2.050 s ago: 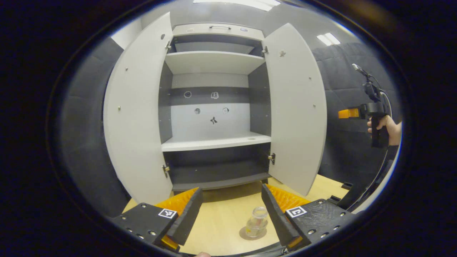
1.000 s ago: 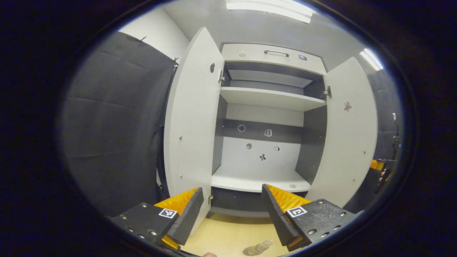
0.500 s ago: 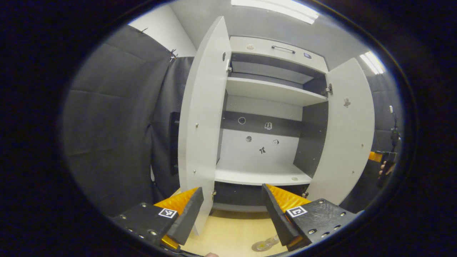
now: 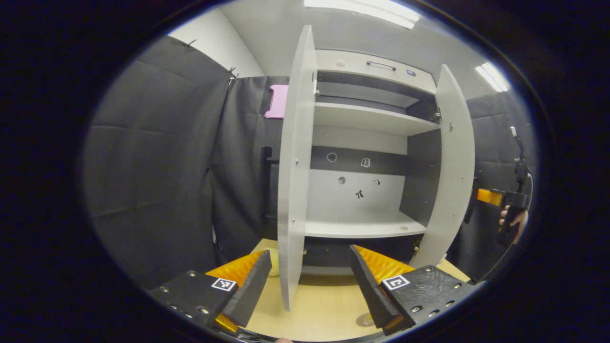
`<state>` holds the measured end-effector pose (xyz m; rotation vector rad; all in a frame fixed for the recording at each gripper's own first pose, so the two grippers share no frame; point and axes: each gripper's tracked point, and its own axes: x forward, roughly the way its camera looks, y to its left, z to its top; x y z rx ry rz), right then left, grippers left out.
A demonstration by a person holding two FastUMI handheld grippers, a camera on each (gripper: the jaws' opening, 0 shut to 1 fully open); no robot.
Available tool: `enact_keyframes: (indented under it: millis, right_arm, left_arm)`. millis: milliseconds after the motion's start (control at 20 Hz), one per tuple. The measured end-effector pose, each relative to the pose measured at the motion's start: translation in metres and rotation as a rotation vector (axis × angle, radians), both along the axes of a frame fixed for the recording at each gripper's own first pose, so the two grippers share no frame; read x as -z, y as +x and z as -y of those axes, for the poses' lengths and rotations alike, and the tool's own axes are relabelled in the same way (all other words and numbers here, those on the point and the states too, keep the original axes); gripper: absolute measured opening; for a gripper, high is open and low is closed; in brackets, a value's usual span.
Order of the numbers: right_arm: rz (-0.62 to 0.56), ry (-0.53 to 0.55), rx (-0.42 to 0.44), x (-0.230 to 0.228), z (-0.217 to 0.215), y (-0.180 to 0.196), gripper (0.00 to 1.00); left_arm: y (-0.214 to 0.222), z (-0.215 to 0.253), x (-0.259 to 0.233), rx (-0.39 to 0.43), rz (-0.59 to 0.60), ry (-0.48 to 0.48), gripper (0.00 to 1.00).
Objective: Grasp the bottle in the cabinet with the left hand and place it on the coaster, then close the right door with the right hand and the left door with the left hand.
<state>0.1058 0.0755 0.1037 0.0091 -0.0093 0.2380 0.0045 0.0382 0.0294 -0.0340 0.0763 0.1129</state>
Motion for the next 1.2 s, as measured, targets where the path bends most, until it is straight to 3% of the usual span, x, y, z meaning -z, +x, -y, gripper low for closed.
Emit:
enact_keyframes:
  millis: [200, 550, 750, 800, 1100, 1200]
  right_arm:
    - [0.015, 0.049, -0.032, 0.004, -0.032, -0.005, 0.96]
    - [-0.044, 0.051, 0.02, 0.038, -0.029, -0.015, 0.96]
    - [-0.022, -0.005, 0.051, 0.035, -0.024, -0.009, 0.96]
    - [-0.015, -0.02, 0.054, 0.033, -0.024, -0.008, 0.97]
    - [0.023, -0.059, 0.093, 0.035, -0.024, -0.01, 0.96]
    - [0.015, -0.066, 0.113, 0.045, -0.019, -0.015, 0.96]
  left_arm:
    - [-0.007, -0.036, 0.002, -0.051, 0.015, 0.001, 0.94]
    - [-0.008, -0.107, -0.006, -0.115, 0.052, 0.049, 0.94]
    - [0.013, -0.134, -0.006, -0.074, 0.055, 0.012, 0.98]
    - [0.018, -0.144, -0.007, -0.075, 0.058, 0.011, 0.95]
    - [0.058, -0.174, -0.021, -0.017, 0.086, -0.003, 0.95]
    - [0.075, -0.181, -0.028, 0.002, 0.093, 0.001, 1.0]
